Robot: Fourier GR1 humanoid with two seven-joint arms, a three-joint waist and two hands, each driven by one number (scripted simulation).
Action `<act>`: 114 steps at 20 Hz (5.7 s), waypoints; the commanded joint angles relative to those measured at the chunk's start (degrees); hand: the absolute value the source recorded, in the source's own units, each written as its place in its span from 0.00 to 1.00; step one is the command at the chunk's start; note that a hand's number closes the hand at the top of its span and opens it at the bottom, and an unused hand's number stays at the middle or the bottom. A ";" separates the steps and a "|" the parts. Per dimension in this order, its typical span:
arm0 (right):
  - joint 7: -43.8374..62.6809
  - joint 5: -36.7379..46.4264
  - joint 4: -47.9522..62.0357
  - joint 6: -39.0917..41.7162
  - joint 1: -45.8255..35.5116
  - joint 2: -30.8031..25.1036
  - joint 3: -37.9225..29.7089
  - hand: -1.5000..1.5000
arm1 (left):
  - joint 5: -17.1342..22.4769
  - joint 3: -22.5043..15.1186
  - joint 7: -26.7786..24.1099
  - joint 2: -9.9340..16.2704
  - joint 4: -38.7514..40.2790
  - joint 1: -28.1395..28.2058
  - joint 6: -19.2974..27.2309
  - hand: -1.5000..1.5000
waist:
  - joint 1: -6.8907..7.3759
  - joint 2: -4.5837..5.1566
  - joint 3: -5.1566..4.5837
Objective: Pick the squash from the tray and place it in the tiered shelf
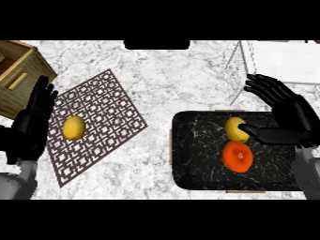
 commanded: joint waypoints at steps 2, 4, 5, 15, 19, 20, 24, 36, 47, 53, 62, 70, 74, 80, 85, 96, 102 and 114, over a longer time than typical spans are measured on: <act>4.28 -5.75 -6.75 11.54 0.25 -8.09 -2.37 0.00 | -2.17 -0.55 -0.52 -1.92 -0.40 1.88 1.39 0.50 | -0.55 0.01 -0.14; 9.16 -3.73 -8.94 13.79 -1.39 -13.98 -1.21 0.00 | -1.65 -0.50 0.11 -1.36 -2.23 3.04 1.27 0.50 | -0.32 -0.18 -0.19; 8.75 -0.59 -11.64 15.29 1.26 -15.54 1.36 0.00 | -1.72 -0.57 2.10 -0.58 -3.17 3.06 1.72 0.50 | -0.69 -0.39 -0.18; 25.10 18.04 -27.71 18.44 -5.07 -29.92 9.35 0.00 | -2.13 0.89 2.58 0.75 -2.76 1.51 0.29 0.50 | -0.54 -0.22 -0.32; 39.36 23.36 -33.22 16.72 -8.08 -27.87 16.01 0.00 | -0.90 2.00 2.01 0.67 -4.18 3.31 -1.08 0.50 | 0.49 -0.11 -0.31; 43.72 24.07 -32.42 16.40 -10.52 -25.77 18.11 0.00 | -3.04 -0.07 2.11 -0.71 -3.94 2.42 0.21 0.50 | 0.64 0.06 -0.29; 48.23 31.11 -31.53 17.18 -10.71 -19.43 24.13 0.00 | -2.46 1.49 -0.97 -2.55 -0.36 3.33 -2.53 0.50 | 0.28 0.20 -0.20; 53.66 52.02 -25.57 20.18 -6.77 -13.83 33.49 0.00 | -4.59 3.94 6.10 -1.98 -5.74 3.14 -2.48 0.50 | -0.01 0.13 -0.12; 37.60 59.84 -20.67 20.38 1.15 -10.63 24.60 0.00 | -7.86 8.81 2.80 -5.91 -0.91 2.18 -8.63 0.50 | -0.20 0.17 -0.12; 32.86 65.12 -16.25 20.39 2.62 -7.76 24.20 0.00 | -10.64 10.23 6.38 -8.00 -1.01 -1.06 -7.52 0.50 | -0.22 0.19 -0.12; 22.97 71.67 -5.91 15.54 2.27 -2.46 21.77 0.00 | -10.76 12.81 7.46 -8.60 -5.39 2.05 -11.68 0.50 | 0.02 0.17 -0.11; 23.57 74.35 -8.63 21.13 4.47 -0.06 18.52 0.00 | -15.49 11.84 5.94 -12.64 -6.09 5.46 -11.77 0.50 | -0.20 0.13 -0.13; 19.36 77.61 -0.26 16.41 4.53 1.53 22.33 1.00 | -12.75 14.09 9.90 -10.25 -8.95 4.64 -13.49 0.50 | 0.04 0.14 -0.12; 10.68 84.60 2.38 7.40 2.89 -0.64 22.10 1.00 | -13.23 14.76 2.68 -12.34 -2.71 4.86 -15.85 0.50 | -0.09 0.19 -0.13; 14.96 82.64 0.90 7.89 4.32 0.68 15.72 1.00 | -16.25 12.81 7.84 -13.87 -6.54 4.33 -12.79 0.50 | -0.26 0.16 -0.11; 24.44 70.48 -12.57 12.14 11.19 5.21 3.87 1.00 | -14.94 16.07 6.14 -13.25 -3.24 2.24 -14.20 0.50 | -0.78 0.06 -0.15; 31.43 63.19 -27.14 8.59 8.65 11.93 -3.43 1.00 | -15.50 14.46 7.58 -13.70 -6.32 5.81 -14.22 0.50 | -1.08 -0.28 -0.16; 43.58 55.41 -36.23 17.65 -2.79 -0.67 -24.21 1.00 | -16.88 14.68 7.51 -15.33 -4.53 2.86 -13.85 0.50 | -0.59 0.11 -0.13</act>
